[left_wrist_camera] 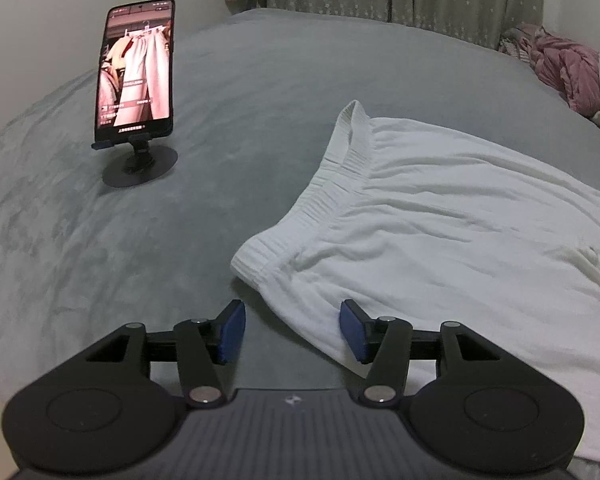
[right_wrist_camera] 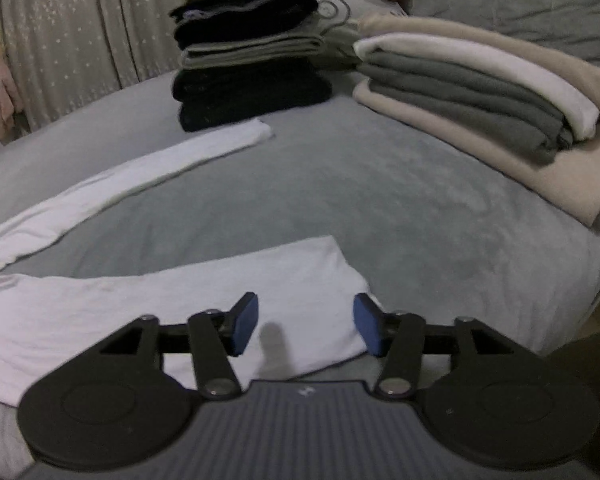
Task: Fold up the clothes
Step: 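Open both grippers and release the white pants flat on the bed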
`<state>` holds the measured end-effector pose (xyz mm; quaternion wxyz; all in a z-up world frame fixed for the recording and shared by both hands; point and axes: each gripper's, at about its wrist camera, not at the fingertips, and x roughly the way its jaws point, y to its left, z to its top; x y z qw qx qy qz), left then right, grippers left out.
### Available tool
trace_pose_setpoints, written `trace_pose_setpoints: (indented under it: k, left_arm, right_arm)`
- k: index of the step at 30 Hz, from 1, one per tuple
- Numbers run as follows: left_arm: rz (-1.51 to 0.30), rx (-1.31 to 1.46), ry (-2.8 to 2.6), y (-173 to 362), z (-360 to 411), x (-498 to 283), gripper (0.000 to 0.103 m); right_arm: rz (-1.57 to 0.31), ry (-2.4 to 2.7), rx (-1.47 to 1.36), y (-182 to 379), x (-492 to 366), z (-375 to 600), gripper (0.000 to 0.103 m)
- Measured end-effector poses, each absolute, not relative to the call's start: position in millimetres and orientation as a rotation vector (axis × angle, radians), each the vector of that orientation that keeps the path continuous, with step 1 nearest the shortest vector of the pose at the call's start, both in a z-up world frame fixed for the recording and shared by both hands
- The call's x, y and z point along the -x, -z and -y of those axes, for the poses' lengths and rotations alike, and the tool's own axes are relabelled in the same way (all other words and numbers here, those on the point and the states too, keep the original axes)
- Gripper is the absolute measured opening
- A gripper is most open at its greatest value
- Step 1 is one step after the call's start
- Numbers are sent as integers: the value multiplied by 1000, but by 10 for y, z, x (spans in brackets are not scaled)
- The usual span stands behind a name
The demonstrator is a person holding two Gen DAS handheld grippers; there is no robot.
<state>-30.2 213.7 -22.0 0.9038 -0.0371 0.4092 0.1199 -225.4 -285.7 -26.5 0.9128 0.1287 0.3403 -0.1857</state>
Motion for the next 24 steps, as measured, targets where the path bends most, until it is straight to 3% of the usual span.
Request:
trace_pose_setpoints:
  k: [4, 14, 20, 22, 24]
  left_arm:
    - [-840, 63, -252, 243, -2154, 308, 62]
    - [-784, 159, -286, 103, -2345, 407, 61]
    - [-777, 85, -281, -29, -2143, 456, 73]
    - [-792, 59, -269, -96, -2009, 496, 81]
    - [-795, 67, -224, -185, -1810, 576, 81]
  right_arm:
    - [-724, 330, -197, 308, 2075, 2656, 66]
    - [-707, 409, -214, 368, 2095, 2719, 72]
    - [-733, 353, -209, 351, 2060, 2553, 79]
    - [-744, 330, -207, 306, 2062, 2481, 87]
    - [-744, 312, -200, 256, 2054, 2425, 94]
